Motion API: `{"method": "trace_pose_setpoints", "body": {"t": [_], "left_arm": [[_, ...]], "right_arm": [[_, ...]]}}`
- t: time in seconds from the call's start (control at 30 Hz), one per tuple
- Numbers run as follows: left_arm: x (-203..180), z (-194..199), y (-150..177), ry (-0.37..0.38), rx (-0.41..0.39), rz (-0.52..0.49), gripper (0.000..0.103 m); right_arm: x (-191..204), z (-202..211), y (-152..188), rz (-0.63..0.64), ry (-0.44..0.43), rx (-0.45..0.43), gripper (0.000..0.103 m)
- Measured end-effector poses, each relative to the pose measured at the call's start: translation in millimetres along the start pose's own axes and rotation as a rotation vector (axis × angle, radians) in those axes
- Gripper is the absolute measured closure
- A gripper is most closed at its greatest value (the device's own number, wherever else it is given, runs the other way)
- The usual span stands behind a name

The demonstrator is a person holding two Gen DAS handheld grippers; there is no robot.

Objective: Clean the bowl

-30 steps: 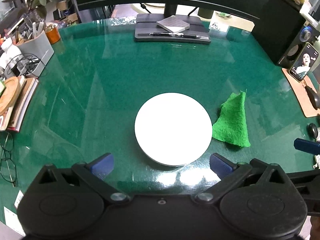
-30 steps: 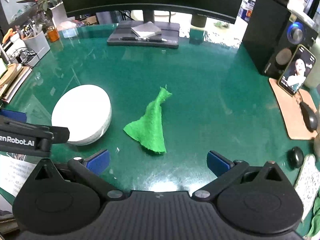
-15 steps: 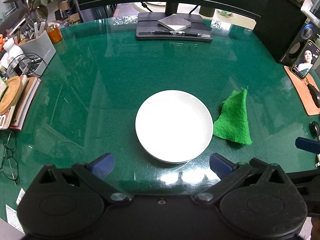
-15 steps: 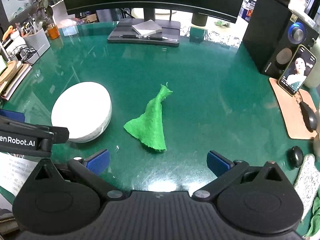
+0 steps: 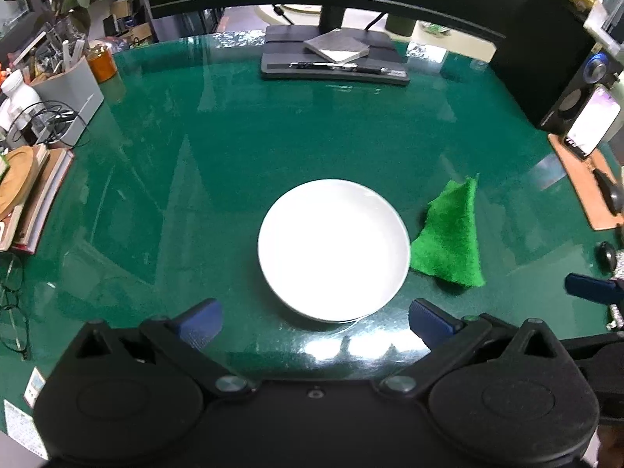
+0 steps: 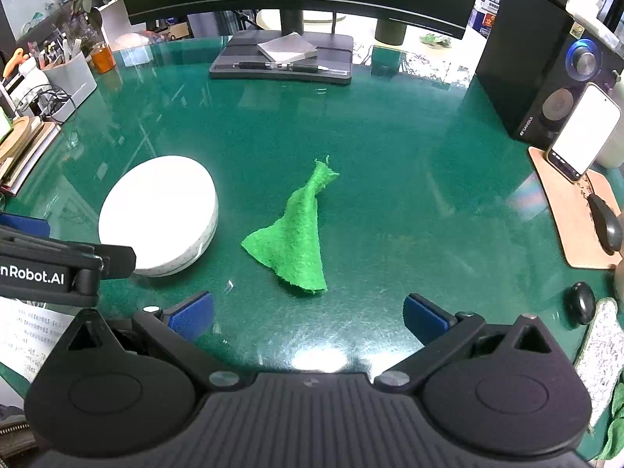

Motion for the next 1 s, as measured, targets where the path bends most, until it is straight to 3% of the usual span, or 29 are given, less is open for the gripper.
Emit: {"method": "trace_pose_setpoints", "body": {"t": [0.17, 0.3, 0.43, 1.0], "left_arm": [[-7.6, 2.2, -0.5, 0.067, 0.014, 0.003, 0.001], [-14.6, -1.0, 3.2, 0.098, 0.068, -0.015, 0.001], [-15.0, 2.6, 1.7, 0.118, 0.043, 0.009, 0.001], [-11.2, 2.9, 6.6, 0.049, 0.055, 0.014, 0.0]], "right_arm": [[0.9, 0.2, 0.9, 0.006, -0.004, 0.004, 0.0], [0.9, 1.8, 1.7, 0.006, -0.005, 0.003, 0.0], [0.0, 2.2, 1.9, 0.003, -0.008, 0.002, 0.0], [-1.8, 1.6, 4.6, -0.019, -0.022, 0.012, 0.0]]}}
Point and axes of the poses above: each gripper's, at about its wrist camera, not at the fingertips, and z roughly against the way its jaws point, x to its left, y to its underside, the point moved 9 cm from there along -z, roughly the way its jaws point, and after that the axes turned 8 degrees about -x, right-handed, at the moved point
